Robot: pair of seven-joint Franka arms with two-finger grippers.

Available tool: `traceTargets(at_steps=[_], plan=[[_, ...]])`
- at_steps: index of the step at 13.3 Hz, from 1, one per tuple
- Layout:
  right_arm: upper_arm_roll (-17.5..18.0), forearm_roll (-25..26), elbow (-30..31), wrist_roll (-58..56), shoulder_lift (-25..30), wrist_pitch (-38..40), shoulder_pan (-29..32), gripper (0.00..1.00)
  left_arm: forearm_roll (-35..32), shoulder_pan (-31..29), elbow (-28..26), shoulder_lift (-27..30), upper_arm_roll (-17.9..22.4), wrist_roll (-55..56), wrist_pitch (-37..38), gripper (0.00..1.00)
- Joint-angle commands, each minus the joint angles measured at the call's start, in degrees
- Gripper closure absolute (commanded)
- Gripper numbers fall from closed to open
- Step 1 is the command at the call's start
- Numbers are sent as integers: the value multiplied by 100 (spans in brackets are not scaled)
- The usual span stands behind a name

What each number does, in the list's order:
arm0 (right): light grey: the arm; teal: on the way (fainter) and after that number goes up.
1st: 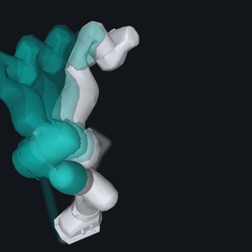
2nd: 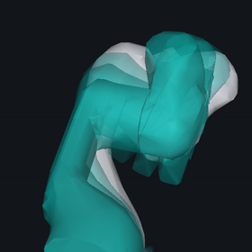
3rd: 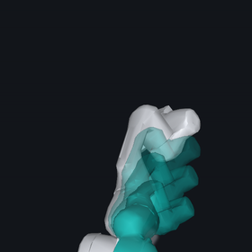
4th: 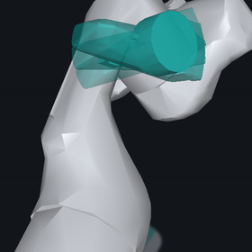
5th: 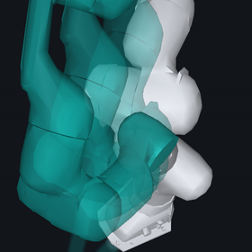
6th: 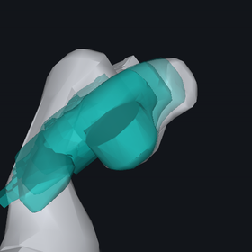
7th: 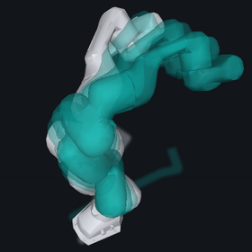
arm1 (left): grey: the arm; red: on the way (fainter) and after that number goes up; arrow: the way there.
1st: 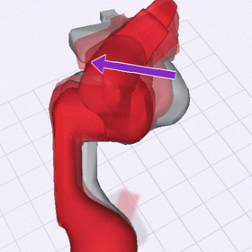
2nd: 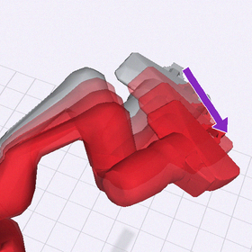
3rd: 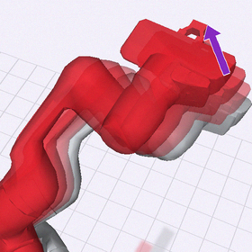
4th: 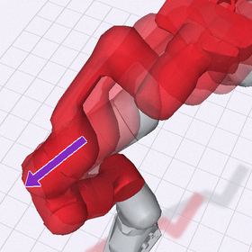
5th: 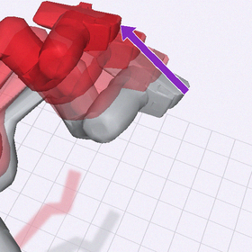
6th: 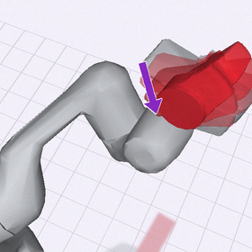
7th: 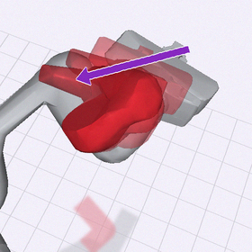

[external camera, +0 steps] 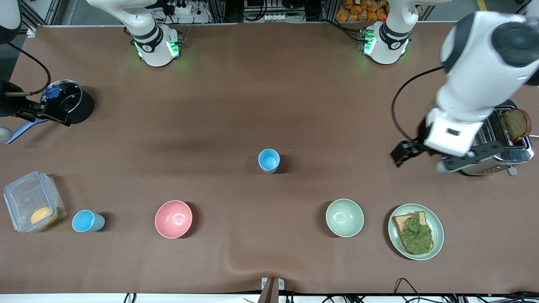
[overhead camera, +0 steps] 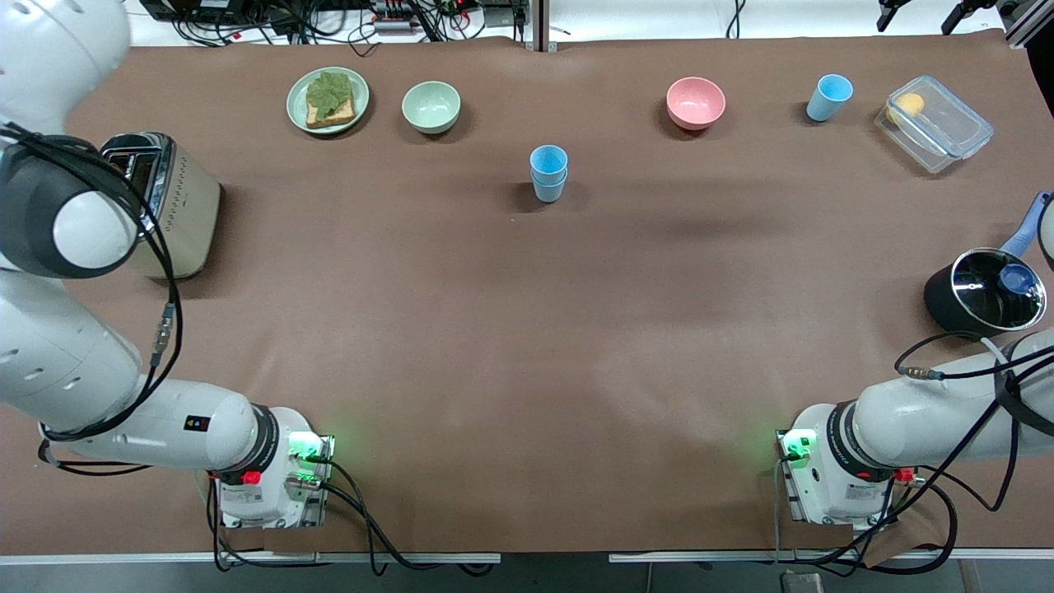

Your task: Stack blue cups with both arms

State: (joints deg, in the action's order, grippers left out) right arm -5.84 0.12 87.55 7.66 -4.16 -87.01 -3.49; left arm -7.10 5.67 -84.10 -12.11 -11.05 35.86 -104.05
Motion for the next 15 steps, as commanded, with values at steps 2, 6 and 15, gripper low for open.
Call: traceTargets(at_steps=[2, 6, 15], plan=[[65, 50, 34, 315, 100, 0, 6, 0, 892, -723, -334, 691, -29, -1235, 464, 0], [56, 58, 34, 236, 91, 18, -12, 0, 938, -717, -353, 1043, 453, -2391, 1017, 0], [65, 58, 43, 245, 73, 27, -3, 0, 841, -619, -414, 1079, 455, -2365, 1194, 0]])
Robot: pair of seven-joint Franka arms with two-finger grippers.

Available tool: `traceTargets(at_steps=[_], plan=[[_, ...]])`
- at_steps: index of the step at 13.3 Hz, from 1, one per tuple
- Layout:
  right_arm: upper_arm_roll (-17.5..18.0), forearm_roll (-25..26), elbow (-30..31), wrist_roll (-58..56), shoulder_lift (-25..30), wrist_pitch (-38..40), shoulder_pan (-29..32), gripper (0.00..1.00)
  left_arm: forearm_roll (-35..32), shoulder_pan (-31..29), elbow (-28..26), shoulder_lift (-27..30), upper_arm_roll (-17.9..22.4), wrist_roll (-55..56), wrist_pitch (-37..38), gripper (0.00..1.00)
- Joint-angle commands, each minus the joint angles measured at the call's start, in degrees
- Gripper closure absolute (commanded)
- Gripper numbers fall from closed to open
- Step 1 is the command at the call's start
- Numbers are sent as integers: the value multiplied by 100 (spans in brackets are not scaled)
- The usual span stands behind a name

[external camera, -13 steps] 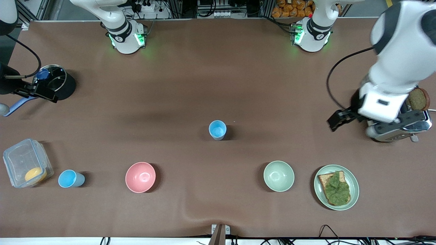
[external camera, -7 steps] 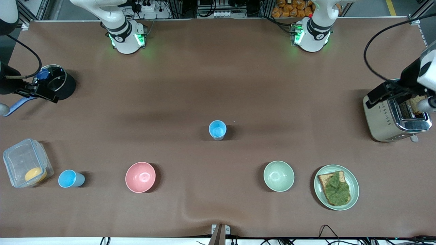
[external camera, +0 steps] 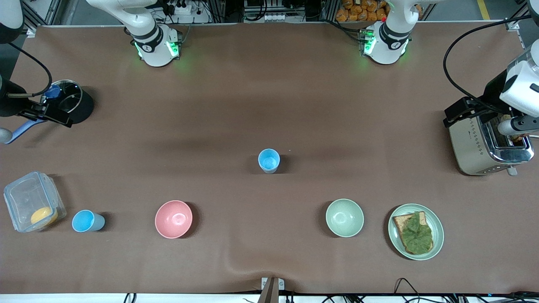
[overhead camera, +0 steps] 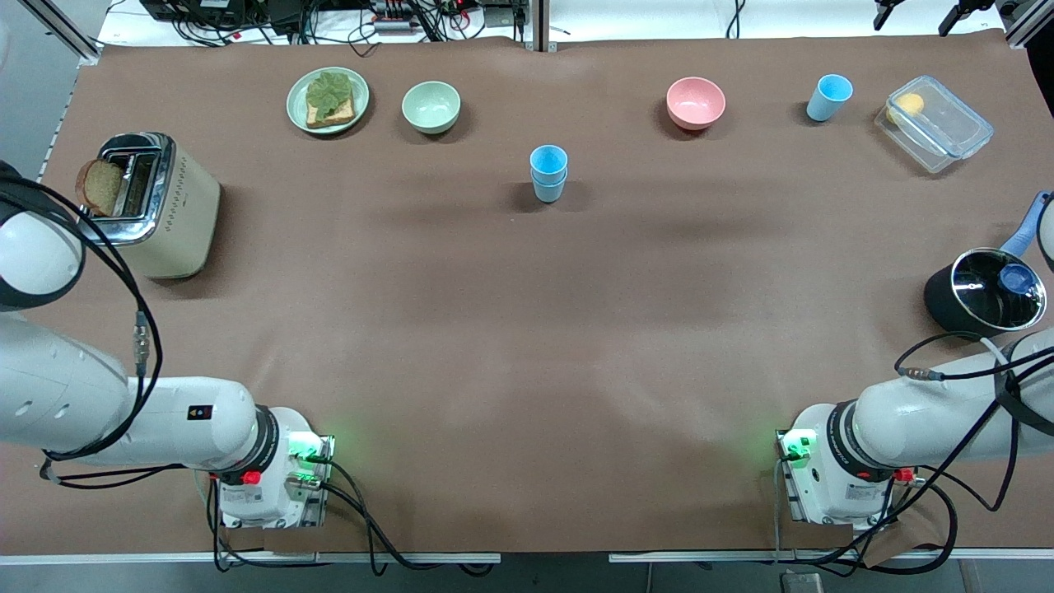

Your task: Stack blue cups with both arms

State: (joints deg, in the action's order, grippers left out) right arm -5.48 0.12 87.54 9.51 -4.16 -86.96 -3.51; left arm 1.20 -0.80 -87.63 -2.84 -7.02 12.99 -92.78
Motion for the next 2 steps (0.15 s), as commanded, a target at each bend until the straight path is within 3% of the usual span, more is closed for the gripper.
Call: traceTargets(at_steps=[1, 2], plan=[[30, 50, 44, 77, 73, 30, 0, 0, 47, 28, -61, 152, 52, -52, 93, 0], [30, 58, 44, 77, 73, 30, 0, 0, 4, 45, -52, 143, 17, 1, 119, 0]])
